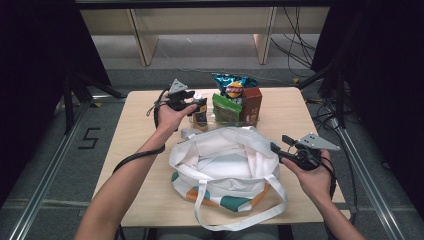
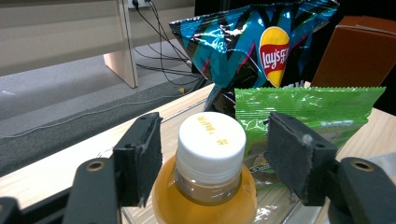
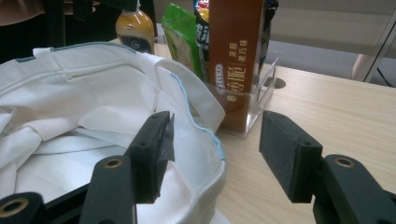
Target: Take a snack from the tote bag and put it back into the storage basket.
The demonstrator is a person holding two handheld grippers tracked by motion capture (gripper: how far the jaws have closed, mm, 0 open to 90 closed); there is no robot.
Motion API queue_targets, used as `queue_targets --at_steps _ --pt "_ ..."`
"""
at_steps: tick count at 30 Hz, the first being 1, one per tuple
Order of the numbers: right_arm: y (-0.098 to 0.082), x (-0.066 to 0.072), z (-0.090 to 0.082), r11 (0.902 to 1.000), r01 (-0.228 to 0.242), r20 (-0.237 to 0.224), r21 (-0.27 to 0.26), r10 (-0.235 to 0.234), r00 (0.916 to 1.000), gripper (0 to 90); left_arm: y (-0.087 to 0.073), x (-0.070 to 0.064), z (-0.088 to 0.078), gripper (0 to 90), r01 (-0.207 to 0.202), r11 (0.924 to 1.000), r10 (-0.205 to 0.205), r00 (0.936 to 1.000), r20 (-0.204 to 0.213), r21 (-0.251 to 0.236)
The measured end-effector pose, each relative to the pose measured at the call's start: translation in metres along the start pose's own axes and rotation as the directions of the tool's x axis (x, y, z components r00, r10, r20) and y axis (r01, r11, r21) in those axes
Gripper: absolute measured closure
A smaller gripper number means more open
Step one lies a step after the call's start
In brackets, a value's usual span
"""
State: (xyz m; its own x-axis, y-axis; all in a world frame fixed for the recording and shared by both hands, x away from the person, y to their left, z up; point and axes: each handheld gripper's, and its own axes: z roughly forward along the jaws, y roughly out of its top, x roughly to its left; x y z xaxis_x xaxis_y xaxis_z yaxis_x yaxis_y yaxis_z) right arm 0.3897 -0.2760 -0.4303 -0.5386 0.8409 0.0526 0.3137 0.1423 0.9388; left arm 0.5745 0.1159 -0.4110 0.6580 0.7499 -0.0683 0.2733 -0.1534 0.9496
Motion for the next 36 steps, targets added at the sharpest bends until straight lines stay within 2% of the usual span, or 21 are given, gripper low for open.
queue_targets --at_steps 3,8,17,19,25,27,31,36 --pt "0.000 0.001 -0.001 0.9999 -0.007 -0.002 0.013 0.007 1.0000 44.0 0.001 -0.002 -0.004 31.6 0.008 1.0000 -0.008 0.9999 -0.009 -0.003" --pt "0.000 0.001 0.000 1.0000 -0.009 -0.001 0.004 0.009 1.0000 44.0 -0.001 -0.004 -0.009 27.8 0.016 0.9999 -0.015 0.9997 -0.021 0.006" --pt "0.000 0.000 0.000 0.9999 -0.006 -0.002 0.010 0.006 1.0000 43.9 -0.002 -0.007 -0.024 26.0 0.038 0.9993 -0.038 0.9980 -0.050 -0.002" --pt "0.000 0.001 0.000 0.9998 -0.018 -0.003 0.012 0.018 0.9998 43.9 -0.002 -0.008 -0.027 26.0 0.045 0.9990 -0.045 0.9975 -0.055 -0.007" --pt "0.000 0.001 0.000 0.9999 -0.008 -0.002 0.009 0.008 1.0000 43.9 -0.004 -0.014 -0.039 25.6 0.046 0.9989 -0.046 0.9984 -0.033 -0.007" --pt "0.000 0.001 0.000 0.9999 -0.007 -0.002 0.008 0.007 1.0000 43.9 -0.005 -0.015 -0.044 25.6 0.036 0.9993 -0.036 0.9987 -0.035 -0.010" --pt "0.000 0.002 0.000 0.9997 -0.019 -0.004 0.014 0.019 0.9998 43.8 -0.007 -0.018 -0.054 25.5 0.048 0.9987 -0.048 0.9982 -0.037 -0.018" --pt "0.000 0.002 0.000 0.9998 -0.016 0.001 0.010 0.016 0.9999 43.8 -0.011 -0.023 -0.067 25.2 0.044 0.9987 -0.045 0.9982 -0.040 -0.027"
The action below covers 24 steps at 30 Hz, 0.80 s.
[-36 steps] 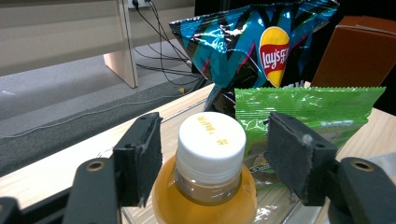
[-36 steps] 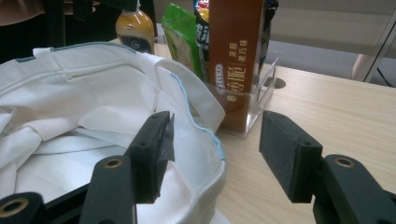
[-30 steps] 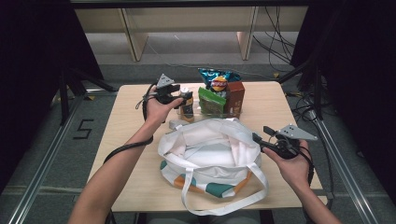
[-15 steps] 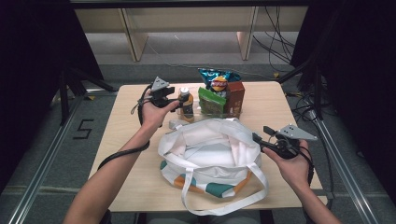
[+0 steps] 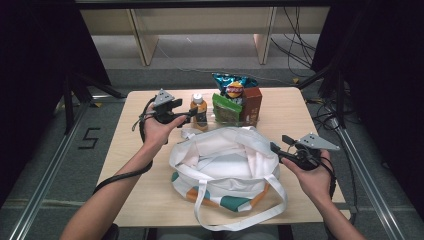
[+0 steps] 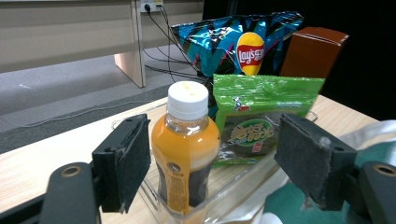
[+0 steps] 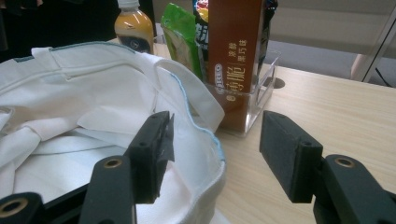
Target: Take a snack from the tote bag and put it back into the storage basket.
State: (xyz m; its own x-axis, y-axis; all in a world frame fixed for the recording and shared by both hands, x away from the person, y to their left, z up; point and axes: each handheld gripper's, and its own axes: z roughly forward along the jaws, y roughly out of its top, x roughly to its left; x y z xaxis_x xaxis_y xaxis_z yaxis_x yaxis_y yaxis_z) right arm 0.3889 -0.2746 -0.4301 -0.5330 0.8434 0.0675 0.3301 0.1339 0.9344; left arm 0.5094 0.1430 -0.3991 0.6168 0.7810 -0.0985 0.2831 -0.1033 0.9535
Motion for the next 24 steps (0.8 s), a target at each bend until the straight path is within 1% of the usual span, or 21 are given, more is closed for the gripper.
queue_targets --at_steps 4,6,7,9,12,13,14,15,16,18,20,24 --pt "0.000 0.001 0.000 1.0000 -0.005 -0.002 -0.002 0.005 1.0000 43.8 -0.002 -0.003 -0.010 25.1 -0.008 1.0000 0.008 0.9999 0.014 -0.005" --pt "0.000 0.001 -0.001 0.9999 -0.007 0.007 0.016 0.007 1.0000 43.8 -0.003 -0.005 -0.014 25.0 -0.007 1.0000 0.007 0.9998 0.017 -0.002" --pt "0.000 0.001 -0.001 0.9999 -0.007 0.006 0.013 0.007 1.0000 43.8 -0.003 -0.006 -0.017 24.9 -0.009 0.9999 0.009 0.9997 0.021 -0.005" --pt "0.000 0.001 0.000 1.0000 -0.007 -0.002 -0.003 0.007 1.0000 43.7 -0.004 -0.008 -0.021 24.9 -0.004 1.0000 0.004 0.9997 0.024 -0.006" --pt "0.000 0.001 0.000 1.0000 -0.005 -0.002 -0.003 0.005 1.0000 43.7 -0.006 -0.011 -0.029 24.8 0.005 1.0000 -0.005 0.9997 0.025 -0.007" --pt "0.000 0.001 0.000 1.0000 -0.006 -0.002 -0.002 0.006 1.0000 43.7 -0.007 -0.012 -0.032 24.8 -0.002 1.0000 0.002 0.9996 0.028 -0.008" --pt "0.000 0.001 -0.001 0.9999 -0.007 0.007 0.009 0.007 0.9999 43.8 -0.008 -0.013 -0.034 24.7 0.002 1.0000 -0.002 0.9996 0.029 -0.009" --pt "0.000 -0.001 0.000 0.9998 0.018 0.007 0.003 -0.018 0.9998 43.8 -0.009 -0.014 -0.037 24.7 0.003 0.9999 -0.003 0.9995 0.030 -0.011" --pt "0.000 0.000 0.000 0.9998 0.017 0.003 0.002 -0.017 0.9998 43.7 -0.011 -0.016 -0.041 24.5 0.003 0.9999 -0.003 0.9995 0.031 -0.011" --pt "0.000 0.000 0.001 0.9998 0.019 0.010 -0.009 -0.019 0.9998 43.8 -0.016 -0.017 -0.047 24.4 0.000 1.0000 0.000 0.9995 0.031 -0.005" --pt "0.000 -0.001 0.000 0.9999 0.014 0.001 0.000 -0.014 0.9999 43.7 -0.021 -0.019 -0.052 24.0 -0.004 1.0000 0.004 0.9994 0.034 0.002" --pt "0.001 0.000 0.000 0.9998 0.018 -0.003 -0.004 -0.018 0.9998 43.8 -0.034 -0.021 -0.065 23.8 0.001 1.0000 -0.001 0.9996 0.028 -0.005"
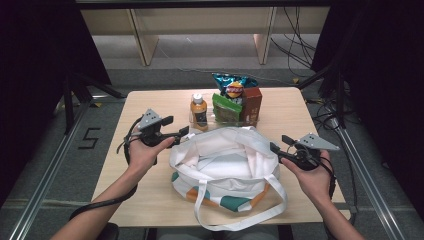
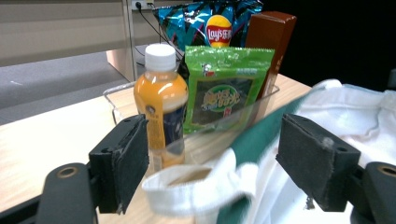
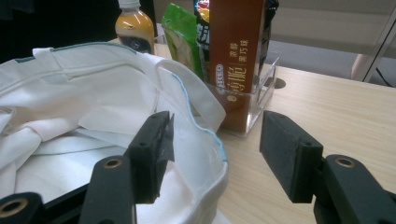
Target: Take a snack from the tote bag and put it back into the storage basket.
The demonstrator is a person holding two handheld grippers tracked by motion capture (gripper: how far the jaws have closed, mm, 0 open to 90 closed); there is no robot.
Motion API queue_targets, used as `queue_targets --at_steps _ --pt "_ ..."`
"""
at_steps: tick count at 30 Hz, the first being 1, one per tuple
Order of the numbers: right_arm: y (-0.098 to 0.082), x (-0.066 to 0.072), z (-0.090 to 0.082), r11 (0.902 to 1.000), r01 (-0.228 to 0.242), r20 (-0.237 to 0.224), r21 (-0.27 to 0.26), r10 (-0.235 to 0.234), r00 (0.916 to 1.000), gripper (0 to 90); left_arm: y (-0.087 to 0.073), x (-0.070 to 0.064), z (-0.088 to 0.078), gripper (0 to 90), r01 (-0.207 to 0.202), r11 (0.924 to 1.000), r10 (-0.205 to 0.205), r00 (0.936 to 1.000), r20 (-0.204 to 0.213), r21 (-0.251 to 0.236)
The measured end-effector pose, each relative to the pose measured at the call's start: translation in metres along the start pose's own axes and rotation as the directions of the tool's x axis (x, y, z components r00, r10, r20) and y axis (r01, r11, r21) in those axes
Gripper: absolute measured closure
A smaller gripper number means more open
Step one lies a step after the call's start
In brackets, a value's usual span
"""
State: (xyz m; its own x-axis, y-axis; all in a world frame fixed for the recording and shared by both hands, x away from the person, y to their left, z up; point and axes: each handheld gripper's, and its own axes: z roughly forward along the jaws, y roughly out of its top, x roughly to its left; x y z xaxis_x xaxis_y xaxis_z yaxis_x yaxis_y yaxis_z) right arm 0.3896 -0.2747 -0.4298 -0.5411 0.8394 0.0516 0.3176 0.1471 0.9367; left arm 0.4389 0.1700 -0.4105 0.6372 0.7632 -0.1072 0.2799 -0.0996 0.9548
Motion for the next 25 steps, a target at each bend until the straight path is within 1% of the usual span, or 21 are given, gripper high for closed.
queue_targets --at_steps 4,5,6,8,9,10,11,12,13,14,15,16,17,19,20,21,23,25 --pt "0.000 0.000 0.000 1.0000 0.002 -0.002 0.002 -0.002 1.0000 43.7 -0.012 -0.002 -0.010 23.6 0.002 1.0000 -0.002 1.0000 -0.002 0.004" --pt "0.000 0.001 0.000 1.0000 0.003 0.007 0.007 -0.003 1.0000 43.8 -0.014 -0.002 -0.012 23.5 0.002 1.0000 -0.002 1.0000 0.001 0.006" --pt "0.000 0.001 -0.001 0.9999 0.005 0.005 0.016 -0.005 1.0000 43.8 -0.016 -0.002 -0.013 23.4 0.004 1.0000 -0.004 1.0000 0.001 0.001" --pt "0.000 0.001 0.000 0.9999 0.004 -0.001 0.010 -0.004 1.0000 43.7 -0.021 -0.003 -0.017 23.4 0.008 1.0000 -0.008 1.0000 0.006 -0.002" --pt "0.000 0.001 -0.001 0.9999 0.005 0.003 0.016 -0.005 1.0000 43.7 -0.024 -0.003 -0.019 23.5 0.013 0.9999 -0.013 0.9999 0.007 -0.009" --pt "0.000 0.001 0.001 1.0000 0.001 -0.003 0.000 -0.001 1.0000 43.8 -0.027 -0.004 -0.020 23.6 0.021 0.9997 -0.021 0.9998 0.007 -0.016" --pt "-0.001 0.003 0.000 0.9997 -0.023 -0.002 0.004 0.023 0.9997 43.8 -0.029 -0.004 -0.023 24.0 0.022 0.9996 -0.022 0.9998 -0.001 -0.016" --pt "-0.001 0.002 0.001 1.0000 -0.004 -0.002 0.002 0.004 1.0000 43.8 -0.030 -0.003 -0.023 24.1 0.021 0.9996 -0.021 0.9998 -0.001 -0.017" --pt "0.000 0.001 0.001 1.0000 0.005 -0.003 0.004 -0.005 1.0000 43.8 -0.031 -0.003 -0.025 24.1 0.026 0.9995 -0.027 0.9996 -0.004 -0.020" --pt "-0.001 0.003 0.001 0.9998 -0.017 -0.002 0.005 0.017 0.9999 43.8 -0.032 -0.002 -0.025 24.1 0.035 0.9991 -0.035 0.9994 -0.003 -0.027" --pt "0.000 0.001 0.000 0.9999 -0.002 0.010 0.013 0.002 0.9999 43.8 -0.032 -0.003 -0.026 24.3 0.034 0.9992 -0.034 0.9994 -0.007 -0.024" --pt "-0.001 0.002 0.001 0.9999 -0.011 0.017 -0.007 0.011 0.9998 43.8 -0.034 -0.003 -0.025 24.4 0.036 0.9991 -0.036 0.9993 -0.006 -0.024" --pt "0.000 0.002 -0.001 0.9998 -0.007 0.004 0.018 0.007 1.0000 43.8 -0.034 -0.002 -0.025 24.6 0.033 0.9992 -0.034 0.9994 -0.005 -0.022" --pt "0.000 0.002 0.000 0.9999 -0.009 0.004 0.014 0.009 1.0000 43.8 -0.036 -0.002 -0.023 24.7 0.028 0.9995 -0.028 0.9996 0.000 -0.014" --pt "-0.001 0.001 0.000 0.9999 -0.012 0.000 0.010 0.012 0.9999 43.9 -0.037 -0.001 -0.022 24.7 0.036 0.9993 -0.036 0.9993 0.002 -0.012" --pt "-0.001 0.002 0.000 0.9996 -0.027 0.005 0.008 0.027 0.9996 43.9 -0.037 -0.002 -0.022 24.9 0.041 0.9991 -0.041 0.9992 0.000 -0.008" --pt "-0.001 0.002 0.000 0.9995 -0.029 -0.010 0.008 0.029 0.9995 43.8 -0.037 -0.001 -0.022 25.3 0.035 0.9994 -0.035 0.9994 0.004 -0.008" --pt "0.000 0.000 0.000 0.9998 -0.022 -0.007 0.006 0.022 0.9997 43.8 -0.037 -0.001 -0.022 25.7 0.034 0.9994 -0.033 0.9994 0.004 -0.009"
